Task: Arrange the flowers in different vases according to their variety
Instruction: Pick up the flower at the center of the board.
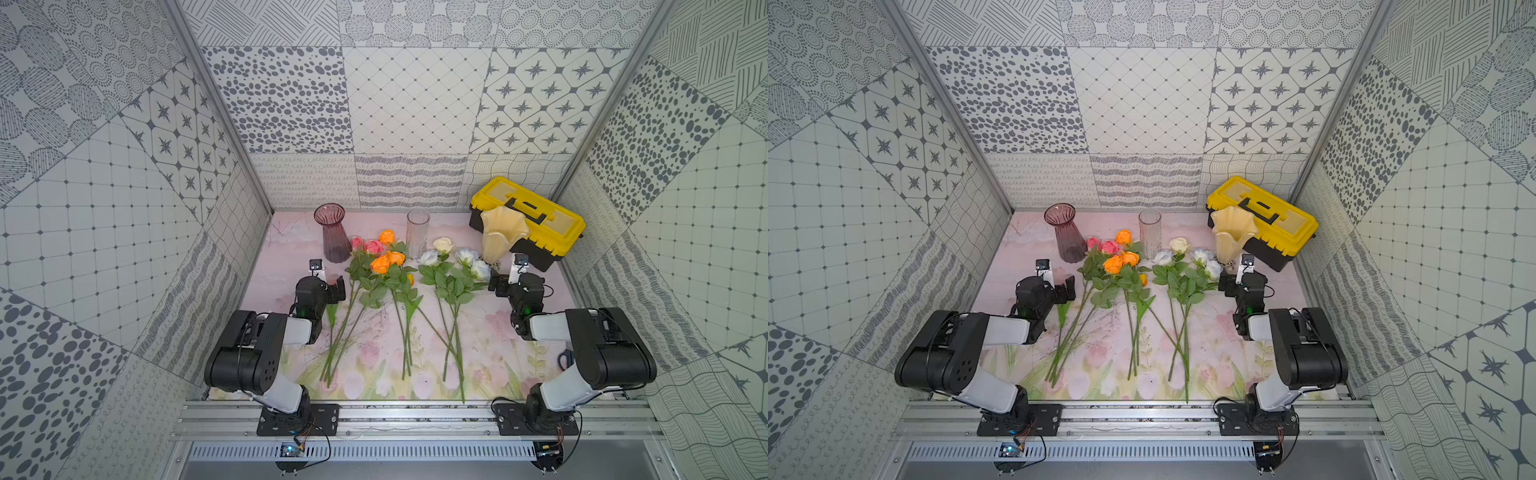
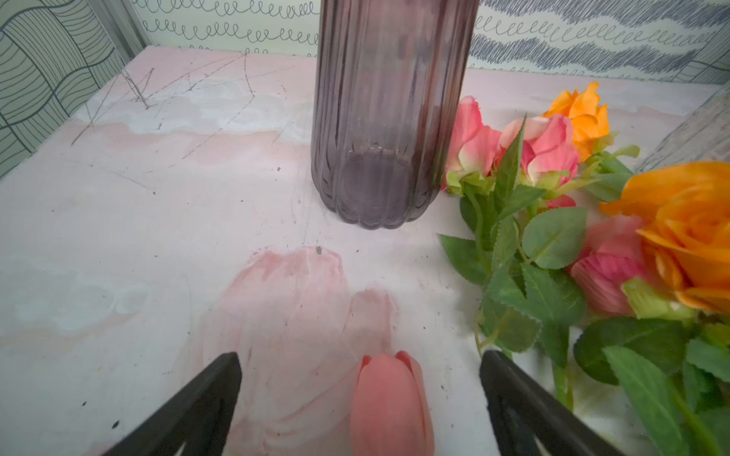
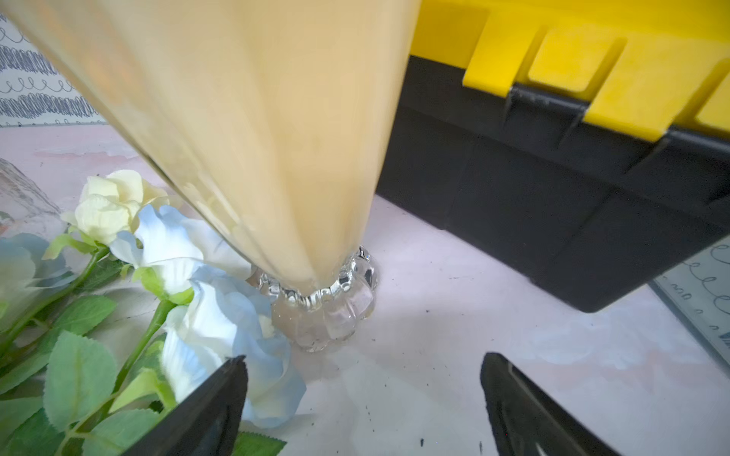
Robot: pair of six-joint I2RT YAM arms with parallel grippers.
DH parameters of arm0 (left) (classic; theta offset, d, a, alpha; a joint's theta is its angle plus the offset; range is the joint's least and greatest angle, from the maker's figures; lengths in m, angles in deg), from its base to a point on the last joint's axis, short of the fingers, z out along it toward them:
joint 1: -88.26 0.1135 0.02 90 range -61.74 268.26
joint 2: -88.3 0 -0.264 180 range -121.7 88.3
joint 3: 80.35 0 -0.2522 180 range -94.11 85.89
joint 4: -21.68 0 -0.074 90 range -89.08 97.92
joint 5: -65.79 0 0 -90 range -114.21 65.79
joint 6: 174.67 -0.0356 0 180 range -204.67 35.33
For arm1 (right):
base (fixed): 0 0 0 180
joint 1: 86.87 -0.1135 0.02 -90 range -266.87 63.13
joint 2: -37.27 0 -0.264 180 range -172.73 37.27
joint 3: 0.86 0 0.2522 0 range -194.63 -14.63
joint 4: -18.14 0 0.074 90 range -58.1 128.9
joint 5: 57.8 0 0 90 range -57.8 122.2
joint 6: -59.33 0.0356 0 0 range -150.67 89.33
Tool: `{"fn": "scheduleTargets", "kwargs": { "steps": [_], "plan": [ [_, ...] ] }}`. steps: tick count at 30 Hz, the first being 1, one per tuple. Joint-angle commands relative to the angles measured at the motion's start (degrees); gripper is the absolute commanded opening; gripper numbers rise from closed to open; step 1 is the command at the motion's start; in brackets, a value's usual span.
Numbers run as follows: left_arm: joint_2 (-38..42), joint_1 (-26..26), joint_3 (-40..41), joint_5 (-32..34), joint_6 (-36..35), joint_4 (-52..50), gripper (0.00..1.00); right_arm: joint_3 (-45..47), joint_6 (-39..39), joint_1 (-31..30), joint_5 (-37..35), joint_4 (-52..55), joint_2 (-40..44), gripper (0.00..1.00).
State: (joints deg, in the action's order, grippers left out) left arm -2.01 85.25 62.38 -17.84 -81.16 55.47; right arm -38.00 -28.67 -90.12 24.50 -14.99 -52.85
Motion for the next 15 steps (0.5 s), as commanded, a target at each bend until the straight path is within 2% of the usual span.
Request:
{"fn": "scheduleTargets", "kwargs": {
  "steps": [1, 15],
  "plan": [
    [0.2, 0.3, 0.0, -0.3, 0.7, 0.8, 0.99, 0.4, 0.2, 0.0, 0.3, -2.0, 1.2, 0.97],
    [0.3, 0.3, 0.0, -0.4, 0.7, 0.7, 0.99, 0.2, 0.3, 0.2, 0.8, -1.8, 1.2, 0.97]
  ]
}}
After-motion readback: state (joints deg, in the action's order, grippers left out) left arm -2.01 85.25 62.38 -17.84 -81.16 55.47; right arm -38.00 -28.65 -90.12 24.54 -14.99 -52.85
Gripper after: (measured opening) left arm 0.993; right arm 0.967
